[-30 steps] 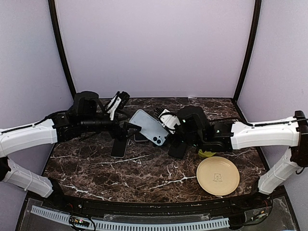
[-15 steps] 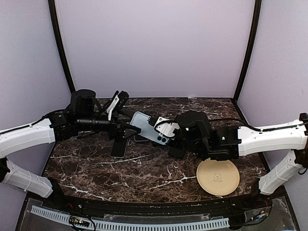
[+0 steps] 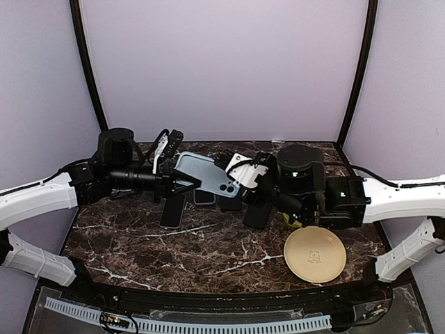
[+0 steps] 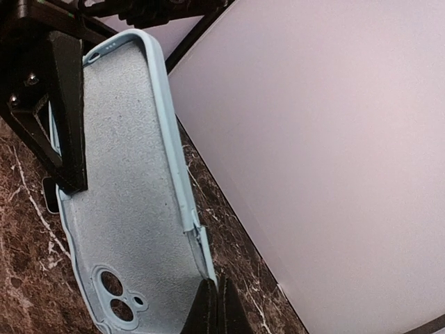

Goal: Put the phone into the phone case
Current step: Pass from the right arm to the left, then pass from the left arm to the right

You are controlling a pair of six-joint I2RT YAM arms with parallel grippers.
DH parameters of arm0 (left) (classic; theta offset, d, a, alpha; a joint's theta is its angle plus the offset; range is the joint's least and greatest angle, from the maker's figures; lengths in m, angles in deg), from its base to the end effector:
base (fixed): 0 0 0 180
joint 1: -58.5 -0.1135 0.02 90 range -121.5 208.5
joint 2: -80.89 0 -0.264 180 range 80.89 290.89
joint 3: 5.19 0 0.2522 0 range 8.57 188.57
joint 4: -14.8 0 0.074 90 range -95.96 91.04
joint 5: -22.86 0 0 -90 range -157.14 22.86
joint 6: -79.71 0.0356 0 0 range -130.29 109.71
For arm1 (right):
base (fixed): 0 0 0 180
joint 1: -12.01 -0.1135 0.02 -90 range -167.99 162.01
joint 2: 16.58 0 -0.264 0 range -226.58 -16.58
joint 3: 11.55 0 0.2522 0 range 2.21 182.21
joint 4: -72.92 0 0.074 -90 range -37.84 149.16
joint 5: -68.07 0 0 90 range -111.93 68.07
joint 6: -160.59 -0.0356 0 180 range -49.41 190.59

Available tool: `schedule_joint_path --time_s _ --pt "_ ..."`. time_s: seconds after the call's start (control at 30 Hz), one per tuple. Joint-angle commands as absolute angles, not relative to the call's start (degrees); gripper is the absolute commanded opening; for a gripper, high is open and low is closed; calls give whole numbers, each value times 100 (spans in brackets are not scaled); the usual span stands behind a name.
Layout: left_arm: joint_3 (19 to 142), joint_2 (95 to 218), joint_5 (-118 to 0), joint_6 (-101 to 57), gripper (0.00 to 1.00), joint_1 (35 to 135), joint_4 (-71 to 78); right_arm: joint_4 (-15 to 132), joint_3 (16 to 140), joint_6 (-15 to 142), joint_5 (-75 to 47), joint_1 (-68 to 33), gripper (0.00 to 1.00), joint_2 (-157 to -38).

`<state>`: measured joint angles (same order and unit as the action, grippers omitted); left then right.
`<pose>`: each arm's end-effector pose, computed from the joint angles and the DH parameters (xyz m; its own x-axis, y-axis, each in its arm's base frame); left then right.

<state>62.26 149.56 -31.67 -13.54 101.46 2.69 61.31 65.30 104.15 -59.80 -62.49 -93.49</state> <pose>0.1882 -0.2034 0.3303 -0.2234 0.1449 -0.9639 0.9571 0.2198 -0.1887 0.1045 0.2952 0.3497 0.2867 -0.5993 -0.7474 -0.5299 0.5508 -0.6449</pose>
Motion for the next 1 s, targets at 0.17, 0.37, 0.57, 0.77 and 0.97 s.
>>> schedule_joint_path --time_s 0.17,0.37,0.57,0.77,0.97 --pt "5199 13918 -2843 -1784 0 10130 2432 6956 6115 8180 -3375 -5509 92 -8874" --pt "4937 13799 -2685 -1964 0 10130 2976 8494 5496 6525 -444 -4703 84 -8950" --pt "4952 13822 -2525 -2001 0 10130 2998 8688 5790 6049 295 -4677 37 -9341" --pt "5004 13851 -2397 -1967 0 10136 2874 8317 5965 6091 643 -4559 0 -9267" --pt "5407 13992 -2585 -1343 67 10137 1788 5183 6744 7429 473 -4521 0 -8906"
